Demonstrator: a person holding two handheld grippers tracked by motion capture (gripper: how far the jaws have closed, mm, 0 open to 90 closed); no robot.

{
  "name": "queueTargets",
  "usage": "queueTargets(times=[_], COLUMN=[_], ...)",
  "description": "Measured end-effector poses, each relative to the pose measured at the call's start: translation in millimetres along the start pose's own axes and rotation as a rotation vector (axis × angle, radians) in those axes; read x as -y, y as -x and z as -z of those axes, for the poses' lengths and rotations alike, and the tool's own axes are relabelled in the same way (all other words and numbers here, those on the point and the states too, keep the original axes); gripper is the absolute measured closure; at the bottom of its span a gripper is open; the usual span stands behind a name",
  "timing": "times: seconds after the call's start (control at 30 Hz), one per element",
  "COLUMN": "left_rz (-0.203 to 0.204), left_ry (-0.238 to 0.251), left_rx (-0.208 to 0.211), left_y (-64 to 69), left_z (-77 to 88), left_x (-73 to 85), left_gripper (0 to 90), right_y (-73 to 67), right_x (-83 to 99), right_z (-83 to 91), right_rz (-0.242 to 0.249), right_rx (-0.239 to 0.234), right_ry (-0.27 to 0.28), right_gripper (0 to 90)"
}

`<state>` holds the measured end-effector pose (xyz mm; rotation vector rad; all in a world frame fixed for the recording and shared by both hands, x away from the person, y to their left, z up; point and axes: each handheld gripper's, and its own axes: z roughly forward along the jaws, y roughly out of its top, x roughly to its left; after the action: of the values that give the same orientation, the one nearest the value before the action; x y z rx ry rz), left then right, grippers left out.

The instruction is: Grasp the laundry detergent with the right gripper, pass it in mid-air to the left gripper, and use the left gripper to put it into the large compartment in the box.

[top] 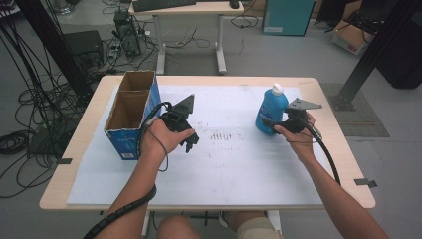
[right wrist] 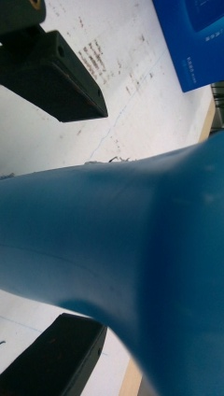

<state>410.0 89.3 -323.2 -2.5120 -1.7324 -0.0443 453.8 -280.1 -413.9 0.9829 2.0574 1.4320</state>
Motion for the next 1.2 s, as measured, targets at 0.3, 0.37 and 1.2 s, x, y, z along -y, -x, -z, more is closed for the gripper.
queueTargets(times=[0.3, 0.37, 1.2], left_rz=[-0.005, -0.005, -0.003], left_ry=[0.011, 0.011, 0.020], left_rx=[0.002, 0.000, -0.003], left_y=[2.4, 2.7, 3.2], left_z=[3.1, 2.6, 3.8], left_x=[0.6, 0.9, -0.3], left_gripper=[6.5, 6.5, 6.3], right_y=[-3.7, -4.6, -2.7], right_x=[-1.6, -1.8, 3.8], right_z=[0.8, 1.5, -2.8], right_rz=[0.016, 0.020, 0.027], right_rx=[0.015, 0.019, 0.043], right_ry=[0.025, 0.033, 0.049], right_gripper=[0.7, 0.7, 1.1])
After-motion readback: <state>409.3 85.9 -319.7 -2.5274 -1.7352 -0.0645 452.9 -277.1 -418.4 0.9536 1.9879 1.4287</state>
